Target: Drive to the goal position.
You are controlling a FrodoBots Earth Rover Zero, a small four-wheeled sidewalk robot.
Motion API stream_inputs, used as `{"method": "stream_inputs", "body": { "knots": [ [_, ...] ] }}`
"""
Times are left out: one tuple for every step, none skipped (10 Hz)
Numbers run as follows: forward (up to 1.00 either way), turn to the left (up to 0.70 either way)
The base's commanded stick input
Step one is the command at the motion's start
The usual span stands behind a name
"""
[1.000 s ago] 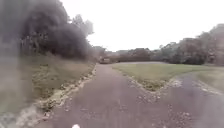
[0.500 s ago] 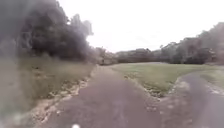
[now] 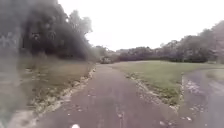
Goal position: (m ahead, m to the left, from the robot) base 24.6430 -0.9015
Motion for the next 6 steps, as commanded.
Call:
{"method": "stream_inputs", "body": {
  "knots": [
    [0.85,0.01],
    [0.85,0.01],
    [0.85,0.01],
    [0.85,0.01],
    [0.85,0.01],
    [0.85,0.01]
  ]
}}
